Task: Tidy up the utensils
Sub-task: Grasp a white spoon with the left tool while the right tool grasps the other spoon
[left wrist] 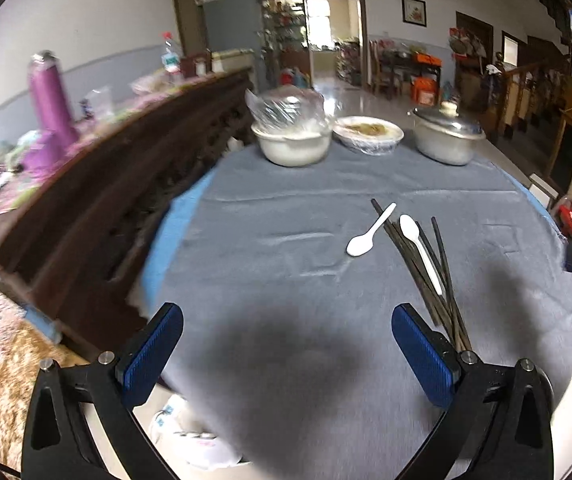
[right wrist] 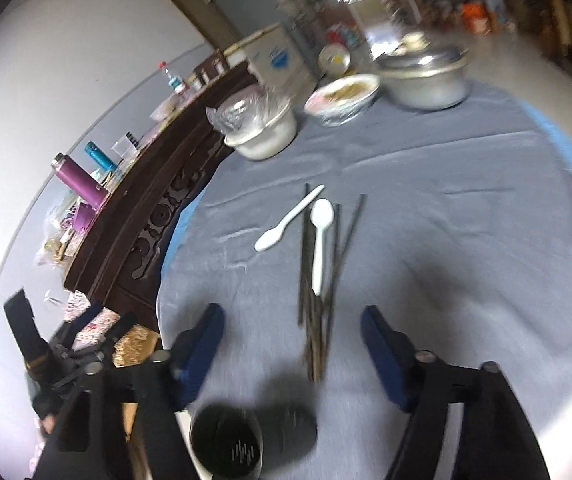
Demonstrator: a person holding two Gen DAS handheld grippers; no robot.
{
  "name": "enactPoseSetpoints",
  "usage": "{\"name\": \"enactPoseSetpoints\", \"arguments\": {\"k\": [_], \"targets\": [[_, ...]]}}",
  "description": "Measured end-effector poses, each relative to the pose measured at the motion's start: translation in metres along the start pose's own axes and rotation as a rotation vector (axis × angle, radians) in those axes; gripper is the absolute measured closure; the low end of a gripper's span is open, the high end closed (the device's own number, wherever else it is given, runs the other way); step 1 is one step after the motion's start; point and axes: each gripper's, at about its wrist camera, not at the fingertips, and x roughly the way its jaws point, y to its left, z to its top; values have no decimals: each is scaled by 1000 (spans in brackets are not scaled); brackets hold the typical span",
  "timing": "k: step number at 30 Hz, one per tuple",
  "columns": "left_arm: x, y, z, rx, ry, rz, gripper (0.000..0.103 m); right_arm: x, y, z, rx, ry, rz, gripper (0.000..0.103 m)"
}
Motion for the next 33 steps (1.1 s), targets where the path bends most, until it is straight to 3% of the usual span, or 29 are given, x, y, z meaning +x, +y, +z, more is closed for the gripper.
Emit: {"name": "enactPoseSetpoints", "arguments": {"k": [2,4,12,16,21,25,27,30,33], "targets": [[28,-4,9,0,26,-33,0,40,-9,25,0,46,30,45],[56,-9,18,3,50,-63,0,74,-17,45,6,67,36,49],[140,-38,36,40,125,-172,0,170,-46,96,73,116,53,49],[169,-47,42,42,148,-208,8,202,-55,110,68,142,46,51],[197,-53,45,52,177,-245,21,224,-54,112,-3,174,23,68],[213,-55,44,45,195,-265,31,230,-47,107,-96,190,1,95],[215,-58,45,54,178,-269,36,228,-46,104,-116,178,-2,97],[218,-60,47,60,167,-263,65,219,-46,100,-118,154,-13,98],[216,-60,46,35,166,-307,66,202,-48,96,-88,114,-4,98]]}}
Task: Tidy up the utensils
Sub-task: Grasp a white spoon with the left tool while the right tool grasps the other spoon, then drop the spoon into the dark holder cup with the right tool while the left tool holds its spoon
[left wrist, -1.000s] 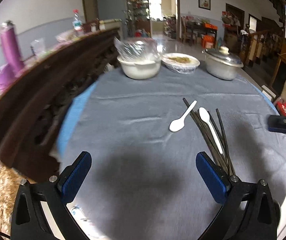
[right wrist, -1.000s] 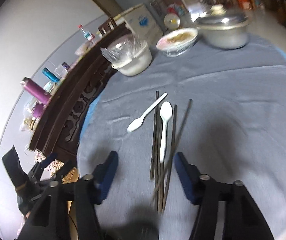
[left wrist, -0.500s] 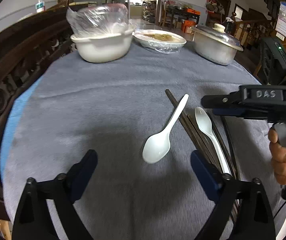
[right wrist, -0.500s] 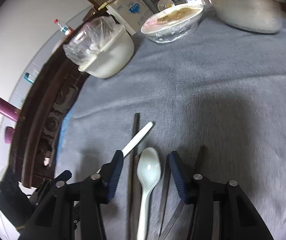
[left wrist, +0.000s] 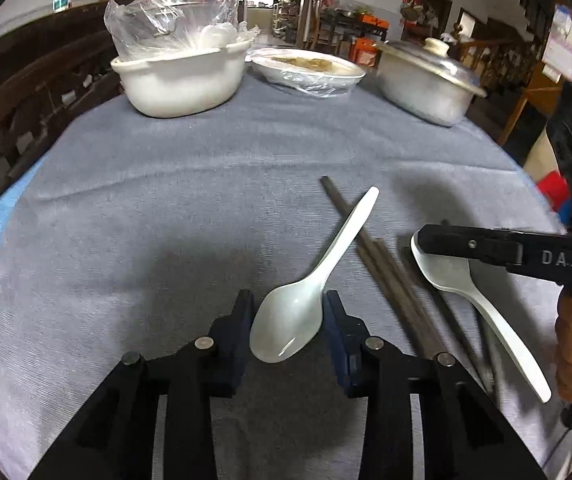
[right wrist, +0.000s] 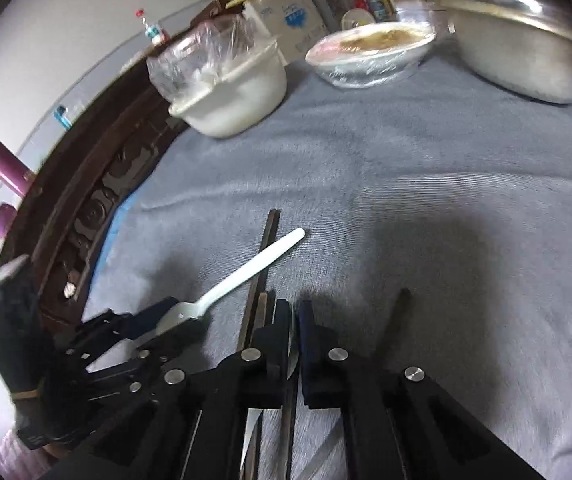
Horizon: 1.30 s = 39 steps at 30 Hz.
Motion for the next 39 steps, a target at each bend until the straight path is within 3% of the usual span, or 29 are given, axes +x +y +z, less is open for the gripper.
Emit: {"name": "enactPoseSetpoints", "arguments": {"k": [6,12,18,24,27,39], "targets": [[-37,-6,-17,3,-47,-17,67,-58,7,-26,23,-117,2,98],[-116,-14,-43,40,-123,-13,67,-135,30,-65,2,-337,5,98],[-200,-53,-91,247,-185,59,66,-182,85,-121,-105,-536,2,98],[-249,-76,-137,407,-148,89,66,-197,120,-168,-169,-676,-51,98],[-265,-84,-153,464,-136,105,66,-198,128,-183,-177,-705,-69,98],[-268,-111,-188,618,-39,201,66,-190,130,-221,-188,-782,-190,98]]}}
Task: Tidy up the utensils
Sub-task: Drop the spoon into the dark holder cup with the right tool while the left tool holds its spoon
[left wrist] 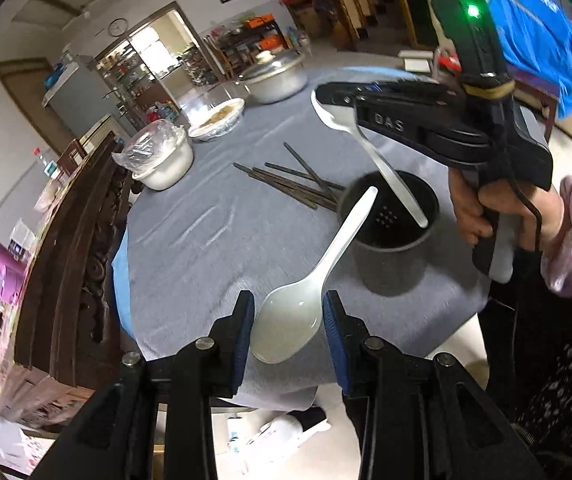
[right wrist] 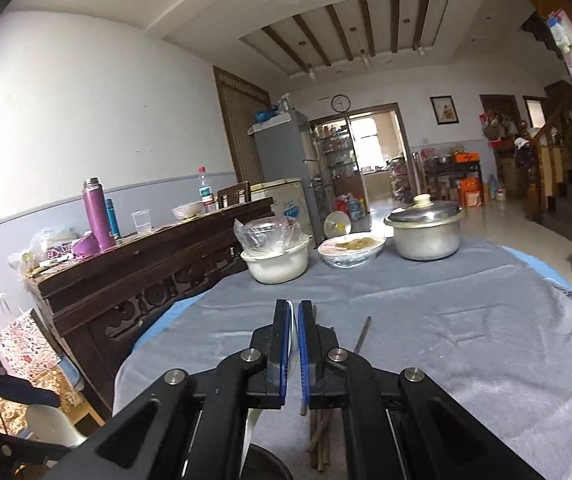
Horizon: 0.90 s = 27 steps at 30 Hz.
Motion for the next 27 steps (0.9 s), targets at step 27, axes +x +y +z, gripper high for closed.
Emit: {"name": "enactPoseSetpoints", "arguments": {"k": [27], "targets": [[-2,-17,52,159,116,-52,66,-73,-10,-11,-2,-90,29,97]]}}
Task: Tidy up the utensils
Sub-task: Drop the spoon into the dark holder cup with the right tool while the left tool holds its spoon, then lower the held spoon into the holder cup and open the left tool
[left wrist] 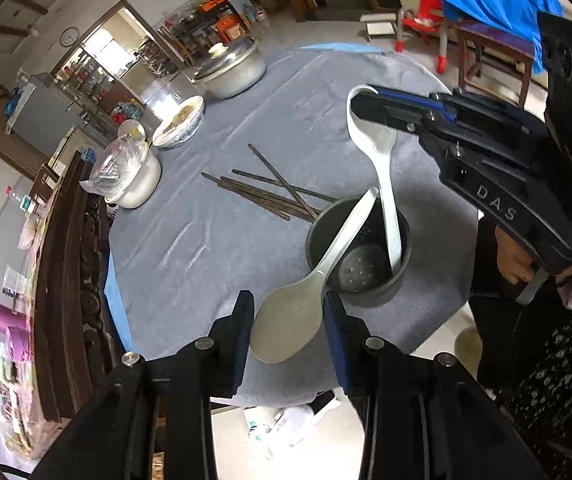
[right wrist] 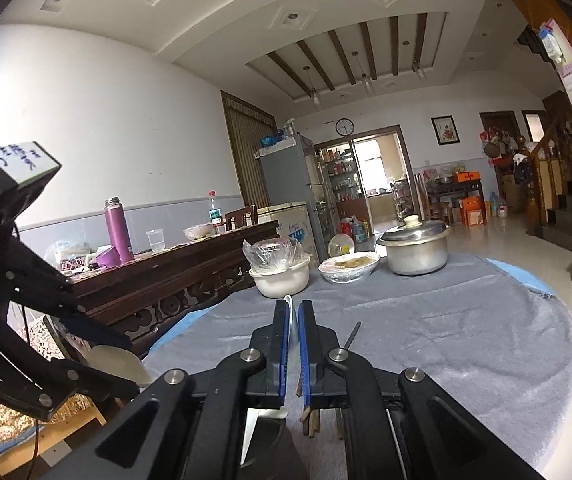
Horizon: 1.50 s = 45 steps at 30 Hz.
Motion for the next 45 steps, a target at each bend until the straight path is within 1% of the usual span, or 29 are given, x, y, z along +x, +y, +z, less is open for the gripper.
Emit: {"name": "enactPoseSetpoints", "arguments": {"k": [4,8,11,14,15,18,20,22,24,25,27,29,30,32,33,34,35,38,39,40,41,42,44,45], "targets": [[-4,-4,-9,73,50,57,66,-5,1,1,-4,-3,0,97],[-7,-2,-13,126,94,145,66,-6,4,1,-5,-7,4,97],[-7,-8,-9,179,110,169,65,-7,10,2,-15,-7,9,97],[-2,-19,-3,239,122,157,65,-8,14,2,-23,-3,13,97],[2,-23,-1,254,130,138,65,-9,15,2,-24,-2,15,97],[10,-23,8,229,134,79,65,-12,15,2,-18,4,20,96],[13,-18,14,196,126,69,64,-14,13,2,-12,8,15,96],[11,-8,20,135,97,24,62,-16,11,1,-7,15,13,96],[6,0,24,78,66,-3,60,-16,11,-1,-4,25,16,95],[3,5,25,43,42,-19,57,-15,12,-2,-3,30,20,95],[-3,12,26,-15,8,-31,54,-14,15,-3,0,42,28,95],[-10,22,22,-82,-27,-33,53,-11,19,-4,7,61,54,94],[-12,27,19,-119,-43,-38,52,-10,20,-4,8,78,66,92],[-15,38,8,-200,-74,-52,51,-8,19,-5,16,99,71,70],[-17,43,0,-244,-84,-55,50,-10,17,-5,26,94,63,64],[-17,49,-9,-296,-90,-53,50,-12,14,-5,44,88,58,50],[-17,55,-18,-347,-95,-50,50,-16,7,-4,81,77,53,46],[-18,71,-44,-498,-131,-32,50,-24,-10,0,157,57,22,46],[-19,74,-53,-557,-153,-34,48,-25,-17,1,176,60,4,46],[-21,76,-63,-614,-172,-42,43,-24,-21,2,186,66,-8,46],[-22,77,-72,-676,-192,-45,40,-24,-26,3,194,80,-24,46],[-23,77,-77,-709,-203,-43,36,-22,-30,3,195,98,-48,46],[-24,73,-84,-761,-224,-11,36,-22,-34,2,186,132,-92,46],[-25,68,-86,-772,-233,22,36,-21,-35,2,180,148,-110,46]]}}
